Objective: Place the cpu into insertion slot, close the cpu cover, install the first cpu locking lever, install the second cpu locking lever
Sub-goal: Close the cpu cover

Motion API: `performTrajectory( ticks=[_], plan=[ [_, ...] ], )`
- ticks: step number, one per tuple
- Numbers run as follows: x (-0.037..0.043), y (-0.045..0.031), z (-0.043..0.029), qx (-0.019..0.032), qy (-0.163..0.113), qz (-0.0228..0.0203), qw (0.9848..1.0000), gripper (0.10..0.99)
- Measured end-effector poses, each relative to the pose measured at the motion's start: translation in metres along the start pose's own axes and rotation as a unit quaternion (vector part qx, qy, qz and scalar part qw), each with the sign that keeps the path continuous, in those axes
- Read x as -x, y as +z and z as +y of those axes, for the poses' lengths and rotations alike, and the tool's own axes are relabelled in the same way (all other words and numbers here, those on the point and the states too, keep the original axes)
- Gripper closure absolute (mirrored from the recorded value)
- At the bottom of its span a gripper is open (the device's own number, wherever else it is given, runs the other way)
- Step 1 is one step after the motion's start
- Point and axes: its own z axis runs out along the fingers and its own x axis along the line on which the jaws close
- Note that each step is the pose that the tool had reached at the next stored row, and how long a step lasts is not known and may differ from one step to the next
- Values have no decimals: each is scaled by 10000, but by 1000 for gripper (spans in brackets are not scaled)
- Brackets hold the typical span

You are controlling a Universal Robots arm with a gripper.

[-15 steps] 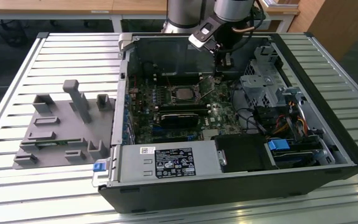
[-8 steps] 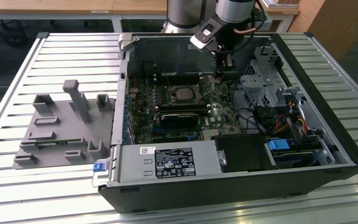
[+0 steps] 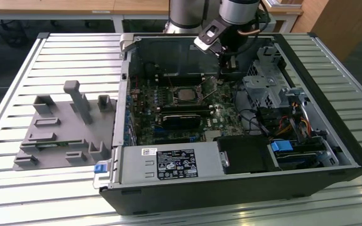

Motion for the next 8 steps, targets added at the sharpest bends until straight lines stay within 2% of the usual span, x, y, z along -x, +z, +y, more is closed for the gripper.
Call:
performTrajectory(
  ticks=[8],
  plan=[
    [0, 13, 12, -1, -33, 2, 10000, 980]
  ],
)
